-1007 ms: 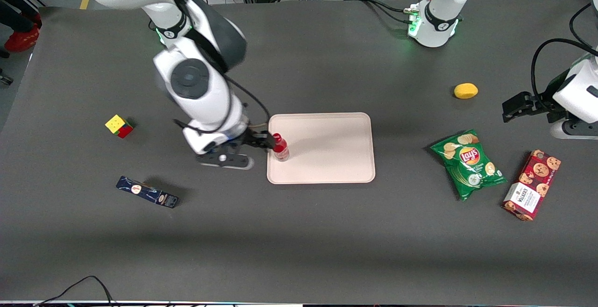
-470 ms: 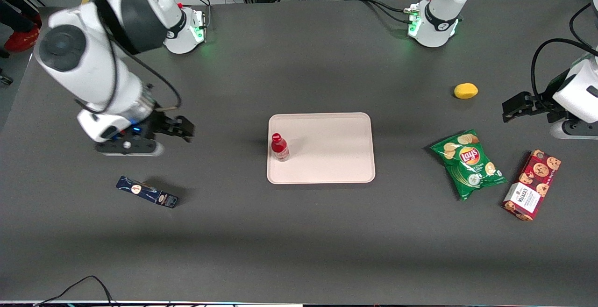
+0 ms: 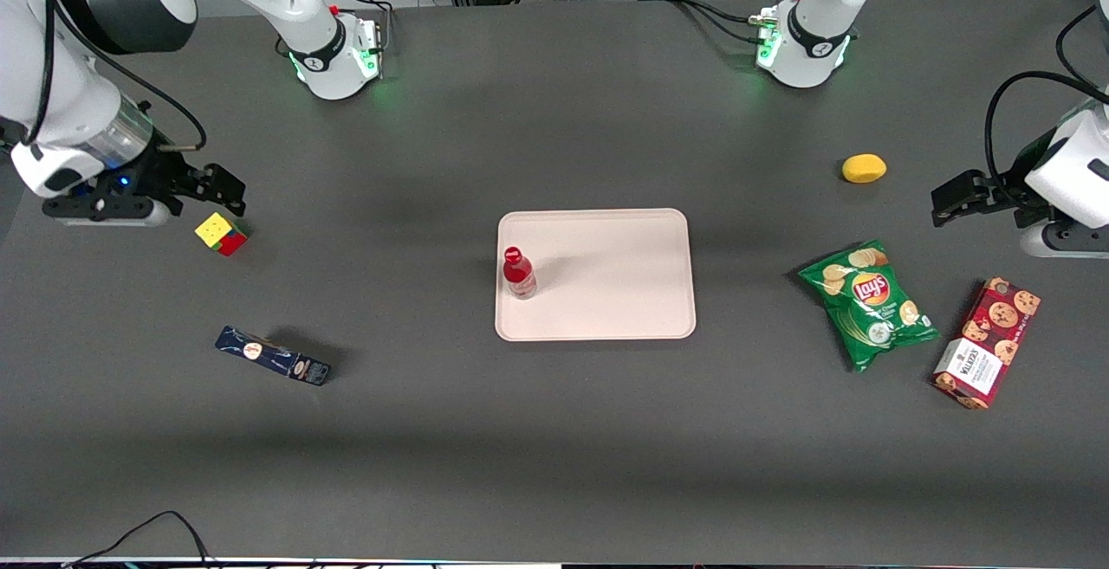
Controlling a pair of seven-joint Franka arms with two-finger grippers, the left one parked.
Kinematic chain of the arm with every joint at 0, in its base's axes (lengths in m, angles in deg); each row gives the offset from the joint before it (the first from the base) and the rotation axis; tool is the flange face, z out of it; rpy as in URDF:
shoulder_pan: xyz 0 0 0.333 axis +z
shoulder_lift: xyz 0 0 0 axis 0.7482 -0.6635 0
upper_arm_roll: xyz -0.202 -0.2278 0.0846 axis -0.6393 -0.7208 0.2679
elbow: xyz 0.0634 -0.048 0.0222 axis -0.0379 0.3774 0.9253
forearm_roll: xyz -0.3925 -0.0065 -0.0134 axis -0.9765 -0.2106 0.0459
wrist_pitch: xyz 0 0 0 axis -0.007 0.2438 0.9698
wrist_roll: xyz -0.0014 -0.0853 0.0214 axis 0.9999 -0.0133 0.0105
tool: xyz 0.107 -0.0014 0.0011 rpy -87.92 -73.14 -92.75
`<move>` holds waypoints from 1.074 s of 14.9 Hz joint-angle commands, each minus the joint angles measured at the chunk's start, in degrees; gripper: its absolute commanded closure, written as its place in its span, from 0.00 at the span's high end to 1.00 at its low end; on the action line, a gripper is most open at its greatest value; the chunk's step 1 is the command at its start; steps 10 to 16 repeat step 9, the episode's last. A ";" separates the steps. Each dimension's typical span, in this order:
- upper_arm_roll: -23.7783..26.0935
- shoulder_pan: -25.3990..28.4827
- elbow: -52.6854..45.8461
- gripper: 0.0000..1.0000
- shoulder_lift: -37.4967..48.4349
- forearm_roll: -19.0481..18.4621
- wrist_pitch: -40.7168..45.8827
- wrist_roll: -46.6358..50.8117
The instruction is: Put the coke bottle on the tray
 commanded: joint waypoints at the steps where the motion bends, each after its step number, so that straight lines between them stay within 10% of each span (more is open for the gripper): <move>1: -3.64 -0.39 6.62 1.00 6.74 1.23 -1.92 -4.62; 16: -6.03 0.57 -4.88 1.00 1.91 0.26 6.85 -7.64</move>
